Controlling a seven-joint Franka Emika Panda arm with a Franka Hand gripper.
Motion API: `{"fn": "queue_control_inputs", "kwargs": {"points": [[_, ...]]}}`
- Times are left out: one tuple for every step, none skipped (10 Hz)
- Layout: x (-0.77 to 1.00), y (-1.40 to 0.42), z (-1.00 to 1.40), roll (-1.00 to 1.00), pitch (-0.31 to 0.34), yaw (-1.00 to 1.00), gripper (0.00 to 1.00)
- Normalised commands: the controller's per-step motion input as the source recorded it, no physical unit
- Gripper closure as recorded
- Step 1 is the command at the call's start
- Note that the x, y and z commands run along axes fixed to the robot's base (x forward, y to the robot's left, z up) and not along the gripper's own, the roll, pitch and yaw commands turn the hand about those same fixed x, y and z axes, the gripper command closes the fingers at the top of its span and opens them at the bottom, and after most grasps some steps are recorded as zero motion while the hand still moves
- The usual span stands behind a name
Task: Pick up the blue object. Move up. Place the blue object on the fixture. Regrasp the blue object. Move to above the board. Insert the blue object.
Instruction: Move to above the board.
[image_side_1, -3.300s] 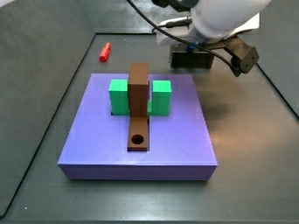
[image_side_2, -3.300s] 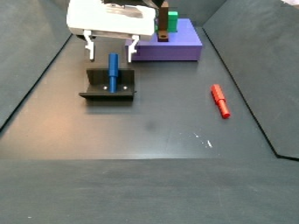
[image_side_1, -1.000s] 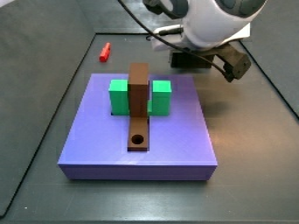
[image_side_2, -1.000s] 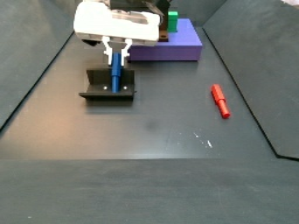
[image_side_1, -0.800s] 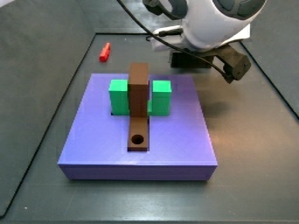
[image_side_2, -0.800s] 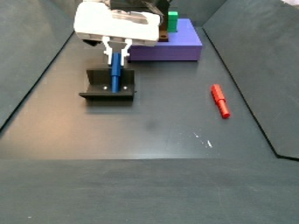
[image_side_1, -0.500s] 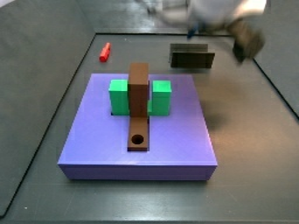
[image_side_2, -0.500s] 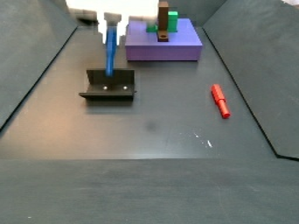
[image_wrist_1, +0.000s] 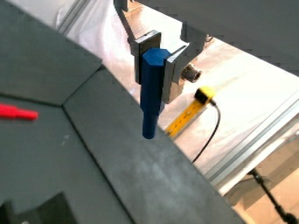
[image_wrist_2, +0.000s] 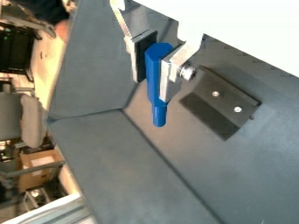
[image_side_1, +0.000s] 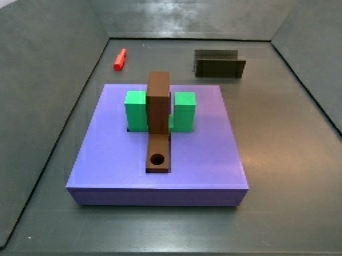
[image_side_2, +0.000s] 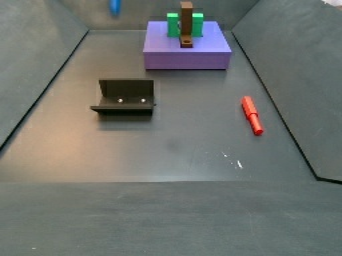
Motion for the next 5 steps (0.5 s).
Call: {"fn": "queue_control_inputs", "kwargs": {"points": [[0.02,-0.01,0.45,0.00,0.058,0.05,1.00],[0.04,-0.01,0.22,0.02,0.059,0.05,1.00],[-0.83,-1.40,0.29,-1.00,0.122,-0.19,1.00],[-0.84,-1.40,0.26,-1.00,0.119,-0.19,1.00],[-0.92,-1.40,0.28,-1.00,0.117,-0.17,1.00]]}}
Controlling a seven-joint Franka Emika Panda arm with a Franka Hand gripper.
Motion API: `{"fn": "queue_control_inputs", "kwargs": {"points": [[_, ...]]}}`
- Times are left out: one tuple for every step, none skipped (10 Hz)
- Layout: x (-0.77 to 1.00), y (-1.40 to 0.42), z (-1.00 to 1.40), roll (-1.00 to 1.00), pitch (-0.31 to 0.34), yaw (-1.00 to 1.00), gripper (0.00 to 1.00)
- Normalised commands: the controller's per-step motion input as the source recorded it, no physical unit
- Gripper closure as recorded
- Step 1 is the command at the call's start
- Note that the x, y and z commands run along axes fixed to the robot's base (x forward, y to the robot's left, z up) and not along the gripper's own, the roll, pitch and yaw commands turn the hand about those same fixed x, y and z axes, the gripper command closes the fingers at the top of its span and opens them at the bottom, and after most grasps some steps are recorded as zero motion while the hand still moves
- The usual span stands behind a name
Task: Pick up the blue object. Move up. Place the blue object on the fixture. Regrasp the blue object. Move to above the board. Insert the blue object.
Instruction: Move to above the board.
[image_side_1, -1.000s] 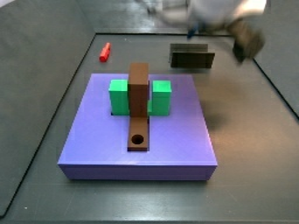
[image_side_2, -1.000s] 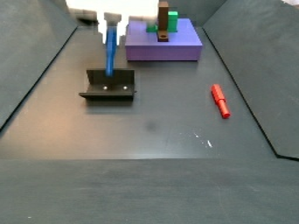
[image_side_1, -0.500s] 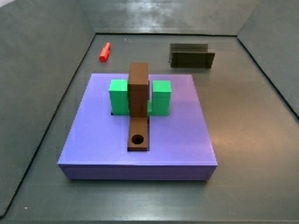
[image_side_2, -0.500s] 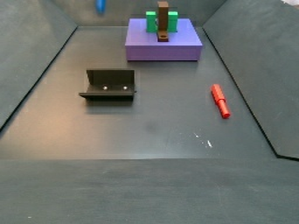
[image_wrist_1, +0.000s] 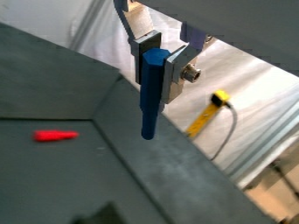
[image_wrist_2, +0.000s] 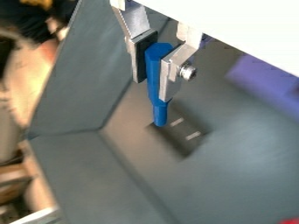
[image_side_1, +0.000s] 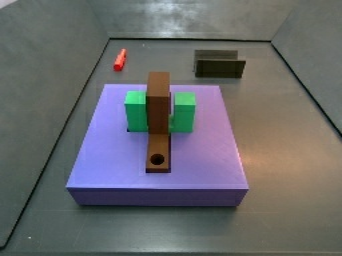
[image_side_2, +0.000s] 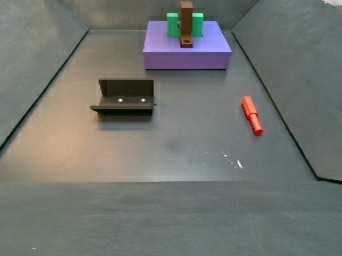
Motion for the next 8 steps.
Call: {"fn": "queue_control_inputs", "kwargs": {"points": [[-0.92,-1.40,0.27,-1.00,0.124,-0.17,1.00],[-0.91,-1.40,0.27,-1.00,0.135,-0.16,1.00],[-0.92,-1.40,0.27,-1.00,0.148,-0.15,1.00],[-0.45,-0.65,0.13,-1.00,0.152,-0.14,1.00],[-0.21,-0.25,0.04,-1.00,0.155,-0.13,1.00],[-0.05,0.00,0.00,-1.00,0.153,-0.10,1.00],[-0.05,0.02,0.01,-1.00,0.146,-0.09,1.00],[-0.05,0.02,0.00,-1.00,0.140,-0.08,1.00]]}}
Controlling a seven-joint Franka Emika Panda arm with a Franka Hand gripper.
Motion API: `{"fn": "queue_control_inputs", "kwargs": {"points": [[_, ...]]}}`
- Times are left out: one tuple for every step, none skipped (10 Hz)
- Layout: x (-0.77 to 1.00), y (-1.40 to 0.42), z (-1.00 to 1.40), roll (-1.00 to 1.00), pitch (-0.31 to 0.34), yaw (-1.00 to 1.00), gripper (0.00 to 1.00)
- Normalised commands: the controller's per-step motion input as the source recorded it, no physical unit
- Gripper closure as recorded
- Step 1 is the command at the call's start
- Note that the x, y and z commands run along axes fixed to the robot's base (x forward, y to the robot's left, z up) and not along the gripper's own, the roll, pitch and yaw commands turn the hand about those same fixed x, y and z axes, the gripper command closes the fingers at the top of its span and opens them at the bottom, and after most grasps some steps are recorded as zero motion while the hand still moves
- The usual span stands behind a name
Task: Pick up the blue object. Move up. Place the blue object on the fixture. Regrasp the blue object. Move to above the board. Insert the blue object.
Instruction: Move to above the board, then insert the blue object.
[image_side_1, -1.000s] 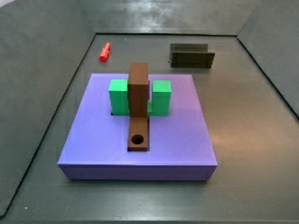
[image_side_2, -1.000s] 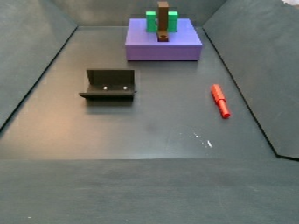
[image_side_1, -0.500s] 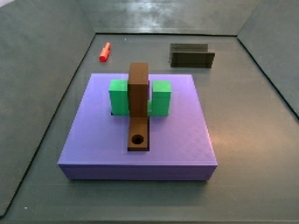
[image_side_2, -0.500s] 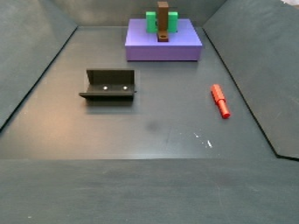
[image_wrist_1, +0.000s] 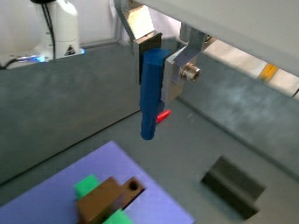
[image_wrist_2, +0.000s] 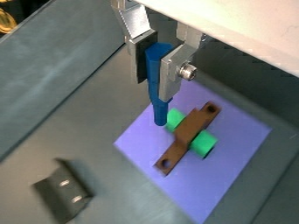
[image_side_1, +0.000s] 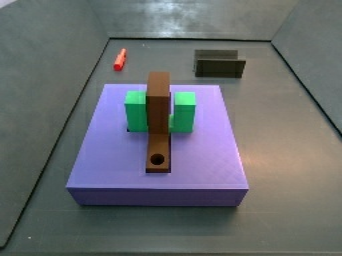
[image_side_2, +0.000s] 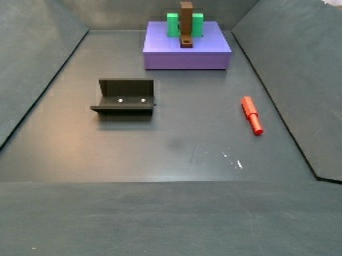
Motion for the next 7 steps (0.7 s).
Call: {"fn": "queue_control_inputs", "kwargs": {"points": [[-0.04,0.03,0.00,-0.90,0.102,-0.05,1.00],[-0.04,0.03,0.00,-0.74,0.067,-0.04,1.00],[-0.04,0.02,-0.01,-0.45,0.020,-0.02,1.00],[-0.03,0.02,0.00,-0.26,0.001,-0.01,1.00],[0.00,-0.21,-0.01,0.05,0.000,0.00,1.00],[0.00,-0.54,-0.10,0.13,-0.010,0.04,1.00],[-0.06,-0.82,-0.19,0.21,-0.100,0.17,1.00]]}}
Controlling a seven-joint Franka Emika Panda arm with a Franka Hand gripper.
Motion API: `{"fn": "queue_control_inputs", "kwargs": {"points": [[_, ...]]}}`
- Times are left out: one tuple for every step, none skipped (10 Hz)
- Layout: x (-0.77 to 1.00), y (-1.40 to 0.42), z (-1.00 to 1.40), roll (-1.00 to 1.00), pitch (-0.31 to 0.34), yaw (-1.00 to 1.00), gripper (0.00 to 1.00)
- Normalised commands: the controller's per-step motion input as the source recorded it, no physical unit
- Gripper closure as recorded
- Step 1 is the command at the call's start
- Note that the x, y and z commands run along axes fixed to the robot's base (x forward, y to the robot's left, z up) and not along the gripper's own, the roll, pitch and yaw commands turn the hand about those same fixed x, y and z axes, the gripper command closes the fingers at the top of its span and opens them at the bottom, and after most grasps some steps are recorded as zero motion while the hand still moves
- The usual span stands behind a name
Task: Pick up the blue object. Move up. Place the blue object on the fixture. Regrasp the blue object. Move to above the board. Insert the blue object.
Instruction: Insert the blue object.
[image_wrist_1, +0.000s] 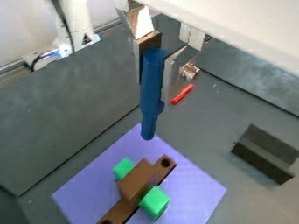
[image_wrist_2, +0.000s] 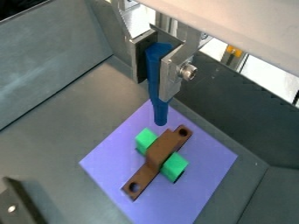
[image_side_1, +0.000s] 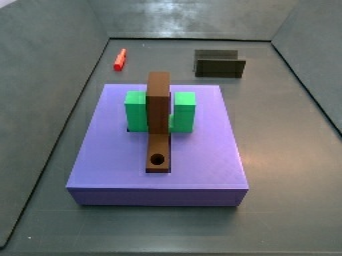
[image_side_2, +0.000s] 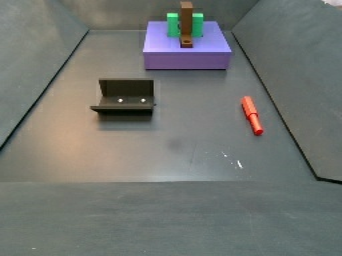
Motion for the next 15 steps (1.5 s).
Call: {"fn": "queue_control_inputs", "kwargs": {"points": [[-0.09,-0.83,-0.20,0.22,-0.116,0.17,1.00],[-0.09,-0.84,-0.25,0.26,-0.149,0.15,1.00],[0.00,-0.80,-0.32,0.27,-0.130,0.15,1.00],[0.19,-0.68,-0.46,0.06,0.029,0.04,1.00],[0.24,-0.52,-0.60,0.00,0.016,0.00,1.00],[0.18,-0.41,-0.64,-0.04,0.000,0.00,1.00],[0.21,-0.43,-0.45,0.02,0.044,0.00,1.00],[0.00,-0.17,-0.33,0.26,0.000,0.28,1.00],[0.00,-0.09,-0.36,0.30,-0.054,0.22,1.00],[-0.01,-0.09,-0.45,0.29,-0.089,0.27,1.00],[0.00,-0.14,-0.51,0.28,-0.057,0.21,1.00],[0.00,-0.21,-0.66,0.22,-0.059,0.02,1.00],[0.00,-0.23,-0.60,0.11,-0.027,0.00,1.00],[-0.01,-0.21,-0.52,0.11,-0.036,0.00,1.00],[-0.01,-0.11,-0.56,0.00,-0.059,0.00,1.00]]}}
